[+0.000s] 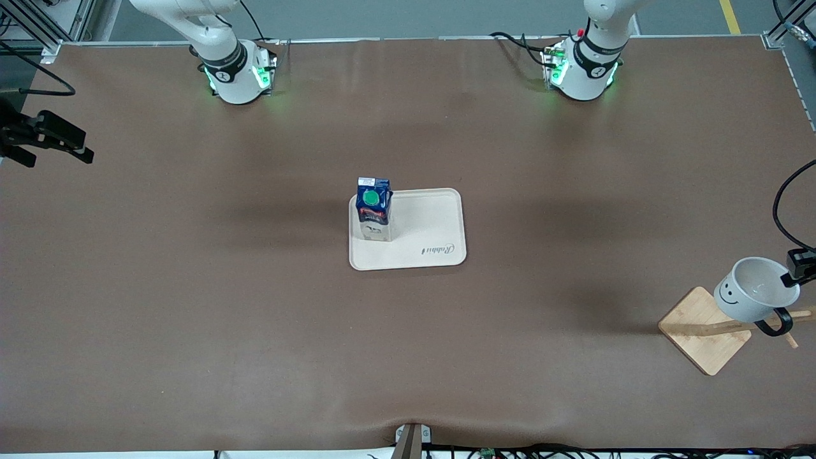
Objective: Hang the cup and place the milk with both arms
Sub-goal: 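Hook the mug handle onto the stand peg with the left gripper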
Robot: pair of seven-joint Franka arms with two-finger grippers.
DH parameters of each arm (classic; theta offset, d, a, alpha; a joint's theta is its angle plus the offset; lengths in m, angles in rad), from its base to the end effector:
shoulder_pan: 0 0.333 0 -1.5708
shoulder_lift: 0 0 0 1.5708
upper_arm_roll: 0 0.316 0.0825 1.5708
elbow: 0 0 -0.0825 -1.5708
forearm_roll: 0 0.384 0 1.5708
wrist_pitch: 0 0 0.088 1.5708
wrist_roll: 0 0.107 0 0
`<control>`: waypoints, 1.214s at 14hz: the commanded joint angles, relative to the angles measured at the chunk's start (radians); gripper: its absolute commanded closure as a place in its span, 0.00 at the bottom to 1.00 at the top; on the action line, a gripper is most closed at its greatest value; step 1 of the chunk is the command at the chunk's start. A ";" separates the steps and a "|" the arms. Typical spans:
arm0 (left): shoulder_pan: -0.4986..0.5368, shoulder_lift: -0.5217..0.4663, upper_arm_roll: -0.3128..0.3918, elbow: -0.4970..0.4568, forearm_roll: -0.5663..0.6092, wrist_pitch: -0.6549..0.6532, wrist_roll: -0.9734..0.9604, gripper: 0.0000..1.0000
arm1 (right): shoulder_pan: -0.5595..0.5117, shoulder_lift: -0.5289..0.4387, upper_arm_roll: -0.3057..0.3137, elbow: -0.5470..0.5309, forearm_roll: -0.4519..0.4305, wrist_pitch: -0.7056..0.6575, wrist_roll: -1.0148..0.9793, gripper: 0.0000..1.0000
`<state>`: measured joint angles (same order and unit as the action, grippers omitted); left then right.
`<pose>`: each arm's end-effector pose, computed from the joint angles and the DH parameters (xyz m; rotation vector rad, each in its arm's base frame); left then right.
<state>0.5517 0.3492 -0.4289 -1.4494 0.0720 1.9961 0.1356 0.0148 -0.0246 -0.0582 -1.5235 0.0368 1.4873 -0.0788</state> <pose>0.6683 0.1306 0.5253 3.0793 0.0067 0.3649 0.5382 -0.0196 0.6529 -3.1022 -0.0594 0.0144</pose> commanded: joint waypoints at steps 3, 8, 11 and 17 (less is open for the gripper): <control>0.046 0.007 -0.007 0.026 -0.060 0.000 0.070 1.00 | 0.004 -0.008 0.000 0.013 -0.015 -0.070 0.002 0.00; 0.068 0.014 -0.005 0.020 -0.089 0.000 0.072 1.00 | 0.004 -0.006 -0.002 0.014 -0.017 -0.093 0.005 0.00; 0.074 0.033 -0.005 0.018 -0.092 0.000 0.070 1.00 | 0.007 -0.005 -0.002 0.013 -0.015 -0.091 0.007 0.00; 0.073 0.054 -0.007 0.015 -0.092 0.000 0.058 0.03 | 0.007 -0.001 -0.002 0.011 -0.012 -0.091 0.007 0.00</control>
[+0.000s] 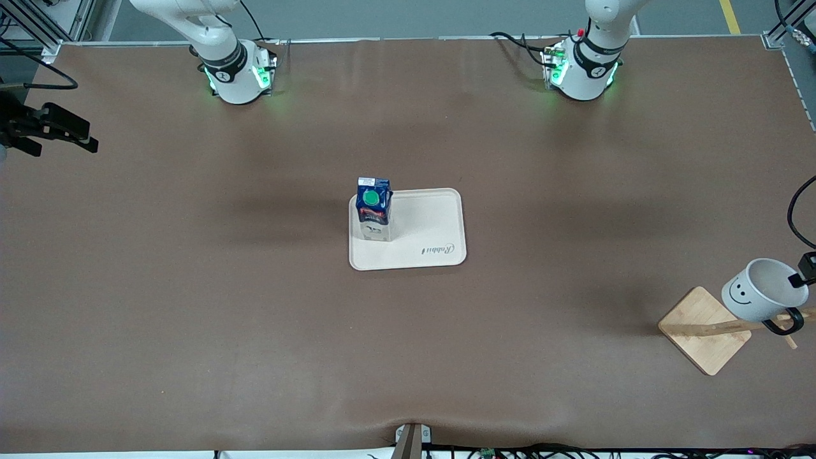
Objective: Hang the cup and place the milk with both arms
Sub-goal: 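Hook the mug handle onto the stand peg with the left gripper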
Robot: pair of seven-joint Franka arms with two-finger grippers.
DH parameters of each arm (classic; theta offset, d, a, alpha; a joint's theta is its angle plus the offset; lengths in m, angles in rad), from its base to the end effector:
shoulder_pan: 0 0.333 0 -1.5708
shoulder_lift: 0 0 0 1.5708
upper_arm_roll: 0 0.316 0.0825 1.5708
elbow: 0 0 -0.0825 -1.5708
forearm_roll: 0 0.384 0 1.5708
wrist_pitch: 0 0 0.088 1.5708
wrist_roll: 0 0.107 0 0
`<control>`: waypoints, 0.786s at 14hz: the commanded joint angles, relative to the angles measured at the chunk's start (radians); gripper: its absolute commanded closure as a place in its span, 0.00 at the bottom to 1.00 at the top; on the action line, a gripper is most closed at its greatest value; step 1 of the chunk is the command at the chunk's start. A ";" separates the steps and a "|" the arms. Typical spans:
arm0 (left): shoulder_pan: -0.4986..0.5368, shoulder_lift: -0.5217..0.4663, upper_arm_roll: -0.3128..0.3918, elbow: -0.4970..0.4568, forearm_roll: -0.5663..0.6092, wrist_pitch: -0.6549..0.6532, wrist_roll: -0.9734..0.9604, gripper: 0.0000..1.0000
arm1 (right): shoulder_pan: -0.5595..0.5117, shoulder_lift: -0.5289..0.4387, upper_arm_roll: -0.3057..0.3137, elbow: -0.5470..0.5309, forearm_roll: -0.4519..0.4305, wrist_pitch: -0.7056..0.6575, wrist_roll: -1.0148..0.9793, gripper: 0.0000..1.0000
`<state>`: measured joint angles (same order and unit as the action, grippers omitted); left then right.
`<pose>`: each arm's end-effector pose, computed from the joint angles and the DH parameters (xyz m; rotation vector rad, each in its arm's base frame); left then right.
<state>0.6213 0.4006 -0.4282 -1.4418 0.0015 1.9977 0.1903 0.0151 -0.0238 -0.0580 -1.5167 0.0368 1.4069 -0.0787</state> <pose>0.6666 0.1791 0.4967 3.0044 0.0721 0.3274 0.5295 -0.0187 0.6489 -3.0952 -0.0624 0.1294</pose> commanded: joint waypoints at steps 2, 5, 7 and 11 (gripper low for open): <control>-0.003 -0.006 -0.015 0.009 -0.046 -0.004 -0.006 0.00 | 0.002 0.001 -0.002 0.003 -0.005 -0.014 0.008 0.00; -0.011 -0.043 -0.033 0.009 -0.035 -0.049 -0.034 0.00 | 0.003 0.002 -0.002 0.003 -0.005 -0.014 0.007 0.00; -0.012 -0.077 -0.043 0.009 -0.029 -0.112 -0.041 0.00 | -0.001 0.002 -0.003 0.004 -0.005 -0.016 0.008 0.00; -0.014 -0.166 -0.075 0.009 0.046 -0.249 -0.087 0.00 | -0.003 0.004 -0.003 0.001 -0.005 -0.014 0.008 0.00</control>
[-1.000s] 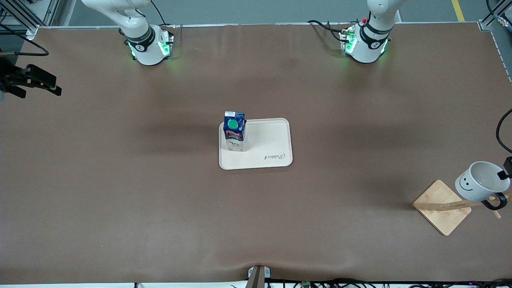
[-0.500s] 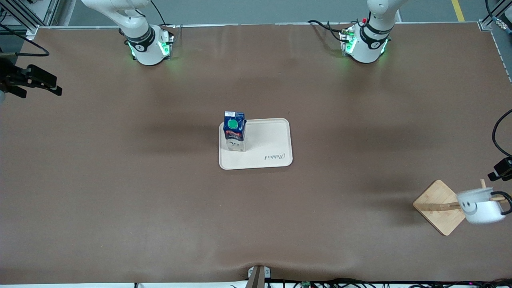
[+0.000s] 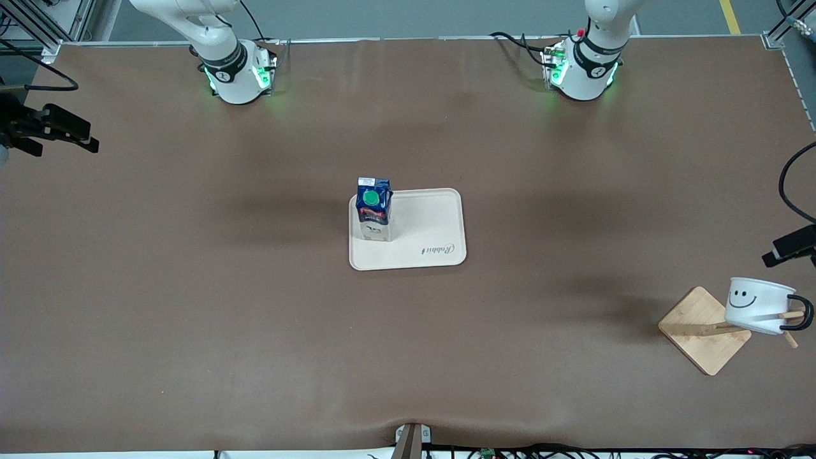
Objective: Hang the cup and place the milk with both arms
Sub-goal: 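Hook the mug handle onto the stand peg with the left gripper, then open the left gripper and withdraw it from the hung mug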
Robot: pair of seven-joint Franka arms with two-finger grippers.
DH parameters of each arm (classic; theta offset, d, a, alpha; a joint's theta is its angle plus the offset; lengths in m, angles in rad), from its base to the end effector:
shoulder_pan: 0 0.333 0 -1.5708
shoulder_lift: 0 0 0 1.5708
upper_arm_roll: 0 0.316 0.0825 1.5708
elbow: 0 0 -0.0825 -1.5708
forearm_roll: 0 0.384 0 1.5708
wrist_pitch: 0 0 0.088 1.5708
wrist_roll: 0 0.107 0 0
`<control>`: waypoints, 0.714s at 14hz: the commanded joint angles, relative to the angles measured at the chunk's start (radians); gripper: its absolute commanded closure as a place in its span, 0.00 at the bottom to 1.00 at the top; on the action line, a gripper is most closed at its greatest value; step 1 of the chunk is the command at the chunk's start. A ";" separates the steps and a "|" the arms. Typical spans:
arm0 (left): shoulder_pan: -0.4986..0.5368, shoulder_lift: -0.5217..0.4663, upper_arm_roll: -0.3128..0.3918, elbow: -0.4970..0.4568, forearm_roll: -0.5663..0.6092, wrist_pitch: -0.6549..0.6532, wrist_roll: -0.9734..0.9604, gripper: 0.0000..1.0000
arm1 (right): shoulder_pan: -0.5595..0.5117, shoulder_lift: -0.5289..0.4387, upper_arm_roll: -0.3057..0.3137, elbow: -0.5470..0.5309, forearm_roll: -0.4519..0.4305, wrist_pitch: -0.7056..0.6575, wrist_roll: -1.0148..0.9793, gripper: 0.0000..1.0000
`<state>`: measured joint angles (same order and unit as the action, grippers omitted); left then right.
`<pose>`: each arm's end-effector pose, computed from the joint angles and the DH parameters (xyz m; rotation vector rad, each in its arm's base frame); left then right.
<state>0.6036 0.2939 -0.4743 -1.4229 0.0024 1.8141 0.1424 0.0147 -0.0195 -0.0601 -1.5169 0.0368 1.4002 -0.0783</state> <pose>0.6423 0.1255 0.5576 3.0233 0.0190 0.2205 0.5301 -0.0200 0.6460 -3.0939 -0.0579 0.1467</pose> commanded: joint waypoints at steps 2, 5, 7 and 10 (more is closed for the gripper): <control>0.004 -0.091 -0.067 -0.010 0.091 -0.131 -0.130 0.00 | -0.001 0.000 -0.001 0.006 -0.005 -0.007 0.008 0.00; 0.007 -0.125 -0.080 -0.011 0.094 -0.189 -0.147 0.00 | -0.002 0.010 0.000 0.006 -0.002 -0.004 0.006 0.00; 0.010 -0.142 -0.075 -0.011 0.094 -0.220 -0.145 0.00 | 0.005 0.061 -0.001 0.004 -0.003 -0.006 -0.001 0.00; 0.010 -0.182 -0.081 -0.008 0.093 -0.240 -0.171 0.00 | 0.007 0.171 0.000 0.006 -0.012 -0.024 -0.006 0.00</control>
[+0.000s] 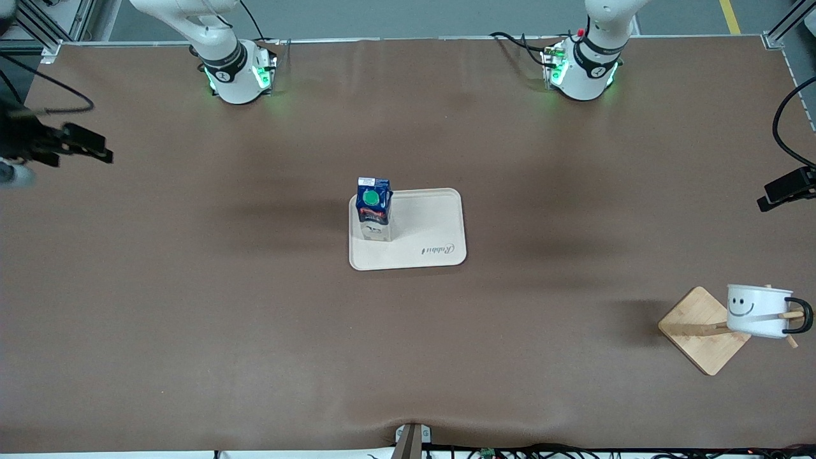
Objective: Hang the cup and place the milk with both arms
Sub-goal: 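Open the left gripper and withdraw it from the hung mug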
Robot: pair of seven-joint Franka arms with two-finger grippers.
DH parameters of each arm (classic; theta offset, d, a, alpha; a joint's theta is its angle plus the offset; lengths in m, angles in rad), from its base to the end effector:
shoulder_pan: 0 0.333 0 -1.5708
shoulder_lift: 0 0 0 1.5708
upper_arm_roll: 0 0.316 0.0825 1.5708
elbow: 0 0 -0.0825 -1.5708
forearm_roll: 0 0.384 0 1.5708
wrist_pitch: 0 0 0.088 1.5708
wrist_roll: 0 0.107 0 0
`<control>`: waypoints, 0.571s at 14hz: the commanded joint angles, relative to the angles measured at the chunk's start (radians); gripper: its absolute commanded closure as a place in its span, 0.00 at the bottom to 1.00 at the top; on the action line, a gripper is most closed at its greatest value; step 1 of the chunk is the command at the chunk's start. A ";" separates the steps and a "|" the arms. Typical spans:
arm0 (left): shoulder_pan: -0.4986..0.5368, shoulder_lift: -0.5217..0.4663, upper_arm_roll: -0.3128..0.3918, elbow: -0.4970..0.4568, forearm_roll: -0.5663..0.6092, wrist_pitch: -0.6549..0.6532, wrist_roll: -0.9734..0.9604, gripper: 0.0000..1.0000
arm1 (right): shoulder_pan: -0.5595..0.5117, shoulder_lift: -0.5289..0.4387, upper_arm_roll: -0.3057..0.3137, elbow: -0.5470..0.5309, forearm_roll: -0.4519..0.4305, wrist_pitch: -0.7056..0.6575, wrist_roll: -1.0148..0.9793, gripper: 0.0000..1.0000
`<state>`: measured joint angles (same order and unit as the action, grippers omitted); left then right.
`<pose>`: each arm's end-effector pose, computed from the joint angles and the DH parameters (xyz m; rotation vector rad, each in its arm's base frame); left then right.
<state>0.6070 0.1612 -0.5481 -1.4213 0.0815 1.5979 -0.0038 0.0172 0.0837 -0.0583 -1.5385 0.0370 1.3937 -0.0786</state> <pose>0.5969 0.0711 0.6167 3.1381 0.1090 0.0608 0.5576 -0.0171 0.5796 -3.0756 -0.0607 0.3492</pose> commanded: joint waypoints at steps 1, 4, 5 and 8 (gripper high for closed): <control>0.005 -0.063 -0.007 -0.010 0.012 -0.024 -0.053 0.00 | 0.010 0.068 0.000 0.021 -0.012 -0.033 0.006 0.00; -0.091 -0.098 0.041 -0.019 0.000 -0.058 -0.062 0.00 | 0.085 0.062 0.003 -0.012 0.068 -0.061 0.095 0.00; -0.175 -0.120 0.122 -0.031 0.000 -0.062 -0.071 0.00 | 0.130 0.064 0.003 -0.020 0.102 -0.058 0.250 0.00; -0.294 -0.173 0.232 -0.103 -0.003 -0.061 -0.062 0.00 | 0.332 0.080 0.002 -0.034 0.138 0.039 0.526 0.00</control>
<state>0.3692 0.0473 -0.3835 -1.4570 0.0805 1.5366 -0.0756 0.2227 0.1713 -0.0470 -1.5438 0.1667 1.3717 0.3042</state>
